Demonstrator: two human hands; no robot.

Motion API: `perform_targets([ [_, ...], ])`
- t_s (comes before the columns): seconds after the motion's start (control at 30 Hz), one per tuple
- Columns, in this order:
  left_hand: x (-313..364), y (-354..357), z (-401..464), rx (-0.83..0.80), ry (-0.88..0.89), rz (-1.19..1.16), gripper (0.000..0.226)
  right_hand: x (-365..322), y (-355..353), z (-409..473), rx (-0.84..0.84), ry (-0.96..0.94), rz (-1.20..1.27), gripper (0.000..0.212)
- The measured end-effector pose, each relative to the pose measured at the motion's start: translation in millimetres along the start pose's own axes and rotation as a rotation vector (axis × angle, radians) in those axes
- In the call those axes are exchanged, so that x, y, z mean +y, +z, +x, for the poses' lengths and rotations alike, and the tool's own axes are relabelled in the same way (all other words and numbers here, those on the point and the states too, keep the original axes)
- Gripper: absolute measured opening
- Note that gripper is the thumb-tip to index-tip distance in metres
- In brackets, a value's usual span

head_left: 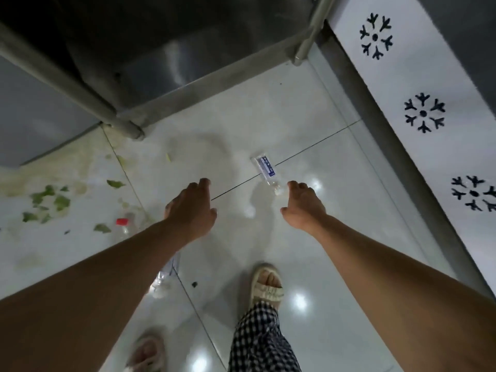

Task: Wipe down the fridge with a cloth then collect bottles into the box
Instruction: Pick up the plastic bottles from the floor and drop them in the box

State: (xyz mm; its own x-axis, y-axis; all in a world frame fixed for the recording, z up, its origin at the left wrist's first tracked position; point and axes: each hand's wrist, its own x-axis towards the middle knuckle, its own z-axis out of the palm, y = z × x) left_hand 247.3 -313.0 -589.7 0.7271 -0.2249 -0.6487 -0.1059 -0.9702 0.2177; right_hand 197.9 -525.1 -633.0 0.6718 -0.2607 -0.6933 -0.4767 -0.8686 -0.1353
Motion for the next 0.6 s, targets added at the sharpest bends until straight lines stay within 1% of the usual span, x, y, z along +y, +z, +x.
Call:
perform_targets([
  [0.17,13,47,35,-0.01,-0.007,-0.014,0.056,18,29,51,-0.03,-0.026,0.026,0.051],
  [0.3,2,80,74,0.0,-0.048,-0.006,0.055,19,52,101,0.003,-0.075,0.014,0.049],
  [0.43,-15,112,118,0.027,-0.059,0.005,0.054,20,80,151,0.084,-0.114,-0.028,0.062],
  [0.6,-37,153,157,0.021,-0.077,0.003,0.052,23,114,201,0.138,-0.07,-0.044,0.081],
])
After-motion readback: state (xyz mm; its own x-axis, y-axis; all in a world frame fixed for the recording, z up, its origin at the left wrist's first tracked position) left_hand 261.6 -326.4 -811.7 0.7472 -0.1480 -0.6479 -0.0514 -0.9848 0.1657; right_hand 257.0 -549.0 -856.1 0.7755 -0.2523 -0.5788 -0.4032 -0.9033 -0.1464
